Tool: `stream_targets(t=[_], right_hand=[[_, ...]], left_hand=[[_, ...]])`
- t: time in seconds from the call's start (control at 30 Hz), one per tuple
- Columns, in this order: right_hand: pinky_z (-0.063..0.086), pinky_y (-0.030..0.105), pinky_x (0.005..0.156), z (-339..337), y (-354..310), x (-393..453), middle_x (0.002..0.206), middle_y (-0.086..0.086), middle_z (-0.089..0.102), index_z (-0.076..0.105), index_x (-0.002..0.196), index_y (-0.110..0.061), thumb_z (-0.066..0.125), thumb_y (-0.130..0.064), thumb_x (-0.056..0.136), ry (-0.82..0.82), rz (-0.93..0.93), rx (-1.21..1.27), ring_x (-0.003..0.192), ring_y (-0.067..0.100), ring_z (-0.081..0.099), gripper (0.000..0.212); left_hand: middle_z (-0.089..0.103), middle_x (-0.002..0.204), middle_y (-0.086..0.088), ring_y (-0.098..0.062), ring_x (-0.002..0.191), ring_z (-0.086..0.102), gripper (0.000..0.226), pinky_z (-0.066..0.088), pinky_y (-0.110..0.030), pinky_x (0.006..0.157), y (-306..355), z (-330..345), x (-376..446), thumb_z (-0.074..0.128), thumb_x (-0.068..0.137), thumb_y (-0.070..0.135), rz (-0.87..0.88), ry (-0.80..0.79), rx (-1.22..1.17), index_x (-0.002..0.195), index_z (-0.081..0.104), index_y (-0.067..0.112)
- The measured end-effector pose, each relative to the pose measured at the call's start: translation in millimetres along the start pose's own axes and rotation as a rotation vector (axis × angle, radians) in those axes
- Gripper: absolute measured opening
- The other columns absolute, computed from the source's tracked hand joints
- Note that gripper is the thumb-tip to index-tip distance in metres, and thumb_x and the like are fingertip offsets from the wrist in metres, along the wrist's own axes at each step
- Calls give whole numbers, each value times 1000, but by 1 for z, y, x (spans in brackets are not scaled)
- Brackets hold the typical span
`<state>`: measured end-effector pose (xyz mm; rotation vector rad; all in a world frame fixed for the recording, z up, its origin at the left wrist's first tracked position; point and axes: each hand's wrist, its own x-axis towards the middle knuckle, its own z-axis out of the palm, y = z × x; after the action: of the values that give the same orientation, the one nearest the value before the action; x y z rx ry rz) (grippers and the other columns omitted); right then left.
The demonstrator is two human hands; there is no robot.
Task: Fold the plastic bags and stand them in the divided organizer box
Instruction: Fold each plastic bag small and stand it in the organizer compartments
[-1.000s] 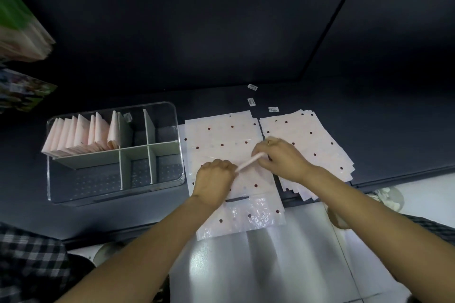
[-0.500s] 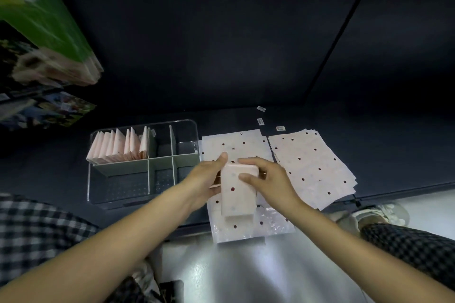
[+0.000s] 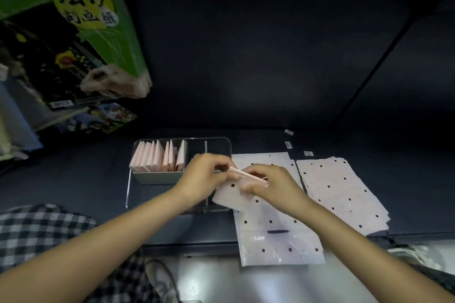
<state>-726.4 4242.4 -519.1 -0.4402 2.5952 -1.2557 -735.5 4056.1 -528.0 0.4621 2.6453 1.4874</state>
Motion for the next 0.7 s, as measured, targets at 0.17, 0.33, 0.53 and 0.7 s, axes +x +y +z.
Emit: stream_targets(t=[0.17,0.33,0.53,0.7], right_hand=[[41,16,53,25,-10,43,73,-5,61,67,80,-19,66,-28,83,-111,73,-221,65,7,56,9],[57,35,71,41,-9,88,100,8,69,67,101,-6,66,-11,84,92,361,227,90,22,65,18],[54,23,56,77,-17,133,99,7,67,60,98,-11,63,-3,87,146,517,730,81,14,64,15],[57,33,71,120,-19,167,113,13,66,63,108,-6,63,-8,86,184,544,441,95,25,65,22]], left_hand=[[70,91,13,-5,91,63,10,51,-33,84,-36,-33,15,68,84,31,-31,-22,14,93,71,28],[48,128,-2,-23,123,37,38,35,-38,98,-94,-53,21,35,96,53,-348,-91,678,123,55,36],[56,123,5,-21,118,37,43,29,-37,92,-122,-61,18,26,98,48,-318,-92,933,116,61,31],[63,111,4,-21,112,41,40,33,-34,91,-133,-73,7,28,99,37,-365,-14,916,112,63,24]])
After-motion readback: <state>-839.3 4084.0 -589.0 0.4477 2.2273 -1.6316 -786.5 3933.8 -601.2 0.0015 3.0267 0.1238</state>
